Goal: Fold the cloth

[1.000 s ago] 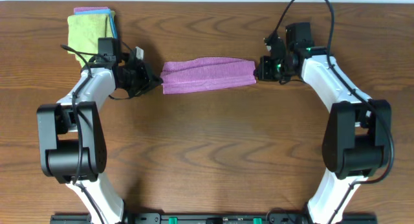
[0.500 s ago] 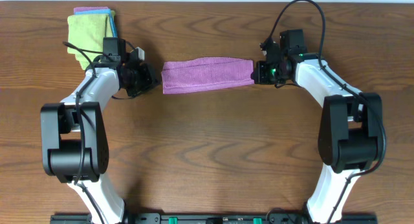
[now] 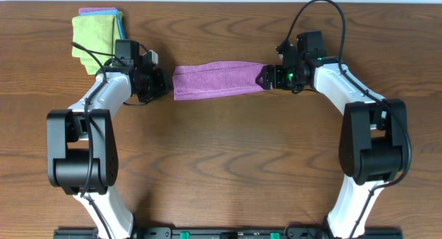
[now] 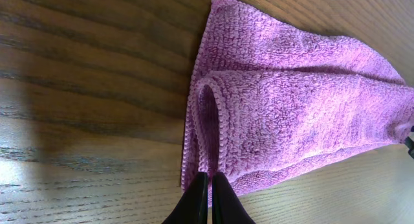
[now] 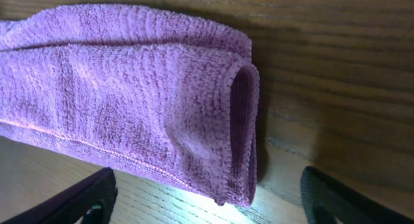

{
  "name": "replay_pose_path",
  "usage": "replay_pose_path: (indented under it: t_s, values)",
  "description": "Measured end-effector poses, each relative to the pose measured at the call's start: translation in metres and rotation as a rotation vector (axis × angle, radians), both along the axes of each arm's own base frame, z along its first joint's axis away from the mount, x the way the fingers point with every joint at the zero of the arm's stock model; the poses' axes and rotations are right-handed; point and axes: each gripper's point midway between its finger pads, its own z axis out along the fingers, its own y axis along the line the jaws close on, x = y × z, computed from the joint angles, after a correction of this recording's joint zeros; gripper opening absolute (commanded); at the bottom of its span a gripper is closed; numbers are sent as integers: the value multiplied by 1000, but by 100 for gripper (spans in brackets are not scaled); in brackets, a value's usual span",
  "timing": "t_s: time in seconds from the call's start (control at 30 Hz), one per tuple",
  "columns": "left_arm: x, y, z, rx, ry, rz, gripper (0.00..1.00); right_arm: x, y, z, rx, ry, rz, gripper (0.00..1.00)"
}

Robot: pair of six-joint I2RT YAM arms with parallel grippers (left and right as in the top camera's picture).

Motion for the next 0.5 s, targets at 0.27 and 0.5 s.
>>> replay_pose_path:
  t_s: [0.27, 0.5]
  values:
    - [-2, -11, 7, -56, -8, -31, 6, -2, -9, 0, -2, 24, -18, 84]
    - [14, -23, 44, 140, -178, -73, 6, 5, -32, 5, -5, 27, -69, 89]
